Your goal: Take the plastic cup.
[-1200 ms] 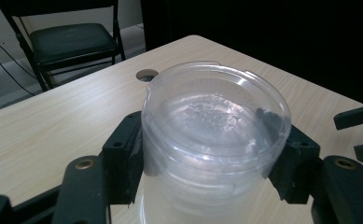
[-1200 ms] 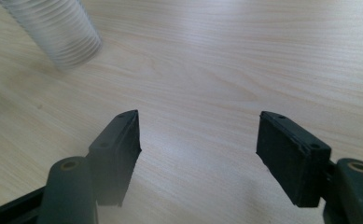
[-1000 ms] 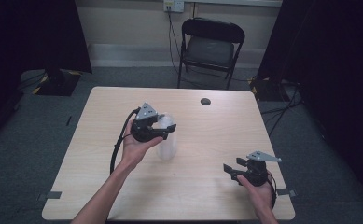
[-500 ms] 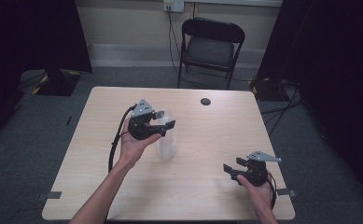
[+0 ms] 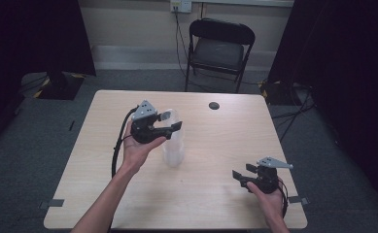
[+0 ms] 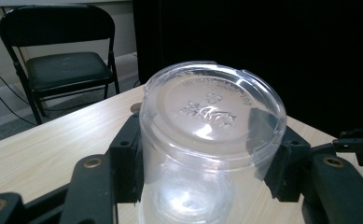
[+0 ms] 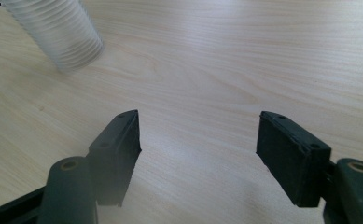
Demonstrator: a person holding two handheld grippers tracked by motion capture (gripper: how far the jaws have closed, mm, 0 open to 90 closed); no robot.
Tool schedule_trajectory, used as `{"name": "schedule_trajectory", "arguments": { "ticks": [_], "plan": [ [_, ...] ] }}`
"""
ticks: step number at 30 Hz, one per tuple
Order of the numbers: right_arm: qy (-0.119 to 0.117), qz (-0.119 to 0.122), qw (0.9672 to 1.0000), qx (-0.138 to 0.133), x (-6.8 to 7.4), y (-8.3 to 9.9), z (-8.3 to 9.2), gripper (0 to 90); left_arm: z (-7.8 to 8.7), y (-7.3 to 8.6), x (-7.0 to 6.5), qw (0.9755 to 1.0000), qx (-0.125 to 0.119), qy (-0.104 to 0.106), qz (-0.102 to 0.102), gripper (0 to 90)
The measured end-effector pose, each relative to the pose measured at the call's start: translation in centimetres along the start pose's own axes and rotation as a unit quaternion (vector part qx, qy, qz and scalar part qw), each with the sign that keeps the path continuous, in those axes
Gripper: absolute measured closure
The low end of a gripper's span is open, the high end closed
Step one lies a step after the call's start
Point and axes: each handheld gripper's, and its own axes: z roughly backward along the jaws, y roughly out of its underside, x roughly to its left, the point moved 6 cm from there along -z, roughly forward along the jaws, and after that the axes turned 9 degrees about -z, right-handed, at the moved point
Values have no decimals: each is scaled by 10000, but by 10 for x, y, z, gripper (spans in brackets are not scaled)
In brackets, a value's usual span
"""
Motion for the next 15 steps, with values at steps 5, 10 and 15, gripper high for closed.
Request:
{"name": "schedule_trajectory", "arguments": {
  "ticks": [5, 10, 15],
  "plan": [
    [-10, 28, 10000, -17, 0, 0, 0, 307, 5, -10, -1, 9999, -147, -7, -74, 422],
    [-9, 10, 10000, -23, 0, -1, 0, 307, 12, -18, -1, 9995, -295, 2, -84, 427],
    [-16, 32, 10000, -26, 1, -1, 0, 307, 17, -25, -1, 9990, -430, 64, -53, 430]
  ]
}}
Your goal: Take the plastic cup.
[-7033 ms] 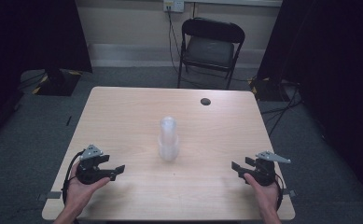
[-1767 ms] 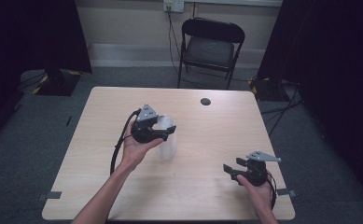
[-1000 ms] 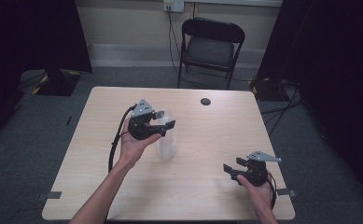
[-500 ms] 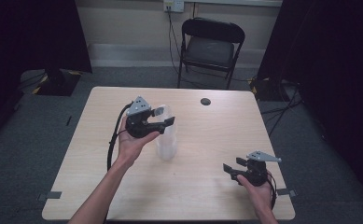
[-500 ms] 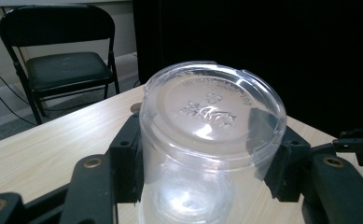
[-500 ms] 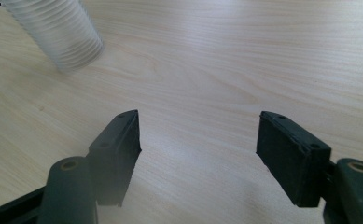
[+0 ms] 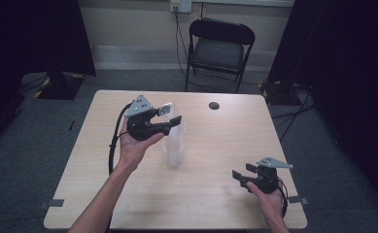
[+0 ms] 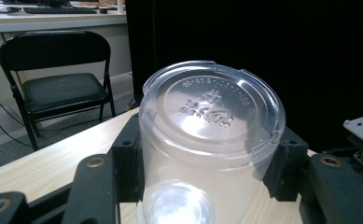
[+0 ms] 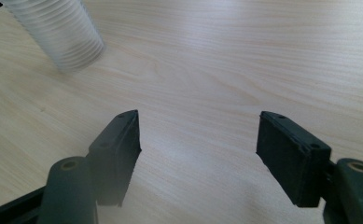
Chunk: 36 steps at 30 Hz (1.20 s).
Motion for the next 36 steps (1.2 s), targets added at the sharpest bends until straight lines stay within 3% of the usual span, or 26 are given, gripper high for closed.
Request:
{"name": "schedule_trajectory", "arguments": {
  "ticks": [15, 18, 36],
  "plan": [
    [2, -4, 10000, -5, 0, 0, 0, 307, 18, -8, 6, 9997, -226, -15, 35, 435],
    [-2, -3, 10000, -1, 1, 0, 0, 307, 22, -7, 7, 9998, -177, -58, -29, 435],
    [-25, 109, 9999, -48, 8, -1, 1, 307, 58, 6, 18, 9994, -141, -208, 217, 438]
  ]
}}
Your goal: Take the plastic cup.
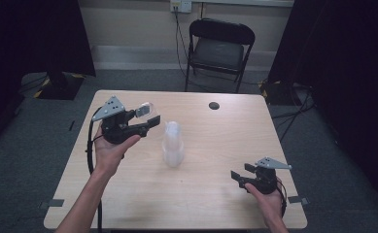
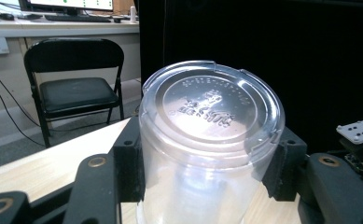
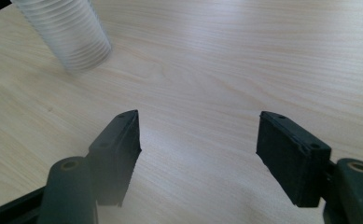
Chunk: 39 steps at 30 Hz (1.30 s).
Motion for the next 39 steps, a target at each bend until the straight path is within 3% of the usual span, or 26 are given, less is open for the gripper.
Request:
{"name": "schedule_trajectory", "arguments": {
  "ticks": [3, 8, 11, 14, 16, 20, 31, 34, 39],
  "plan": [
    [-9, 49, 10000, -14, 3, 0, -1, 308, 3, 4, 1, 10000, 39, -25, -4, 438],
    [-16, 184, 9998, -58, 11, -1, -3, 312, 12, 17, 4, 9996, 124, -54, 233, 442],
    [-33, 275, 9996, -90, 17, -2, -4, 312, 17, 23, 4, 9993, 234, -124, 269, 446],
    [-106, 363, 9991, -173, 23, -3, -6, 317, 22, 27, 2, 9986, 210, -78, 484, 447],
    [-147, 387, 9989, -198, 26, -3, -6, 327, 24, 30, 0, 9986, 304, -93, 432, 446],
    [-223, 459, 9985, -214, 33, -4, -8, 331, 23, 39, -6, 9978, 391, -31, 536, 447],
    [-506, 697, 9962, -90, 58, -5, -13, 377, 20, 62, -23, 9938, 599, 275, 899, 446],
    [-637, 755, 9950, -123, 69, -9, -15, 393, 18, 69, -25, 9911, 666, 339, 1105, 446],
    [-944, 925, 9911, -166, 96, -14, -21, 423, 19, 77, -29, 9879, 745, 445, 1285, 446]
  ]
}}
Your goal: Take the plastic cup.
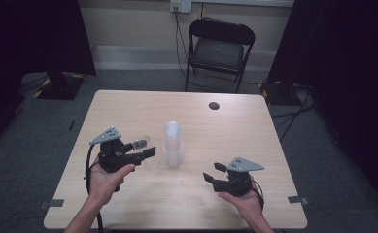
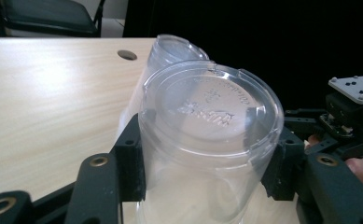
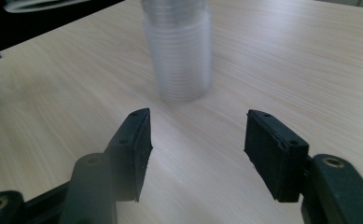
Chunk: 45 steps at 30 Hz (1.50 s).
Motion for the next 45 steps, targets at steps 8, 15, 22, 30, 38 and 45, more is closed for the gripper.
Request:
{"name": "schedule_trajectory", "arguments": {
  "ticks": [8, 15, 22, 30, 38, 45],
  "plan": [
    [-472, 373, 9982, -57, 40, -12, -22, 474, -6, 10, -6, 9992, 184, 256, 247, 445],
    [-784, 633, 9948, -145, 66, -19, -38, 501, -8, 8, -15, 9975, 174, 508, 460, 446],
    [-927, 954, 9904, -370, 85, -24, -52, 579, -8, 7, -20, 9948, 132, 727, 707, 447],
    [-901, 1237, 9850, -797, 88, -28, -60, 650, -7, 5, -20, 9934, 96, 807, 808, 447],
    [-956, 1400, 9765, -1329, 93, -36, -62, 698, -5, 2, -22, 9878, -16, 1102, 1098, 450],
    [-933, 1425, 9735, -1526, 95, -40, -61, 719, -7, 4, -22, 9830, -82, 1281, 1313, 449]
  ]
}}
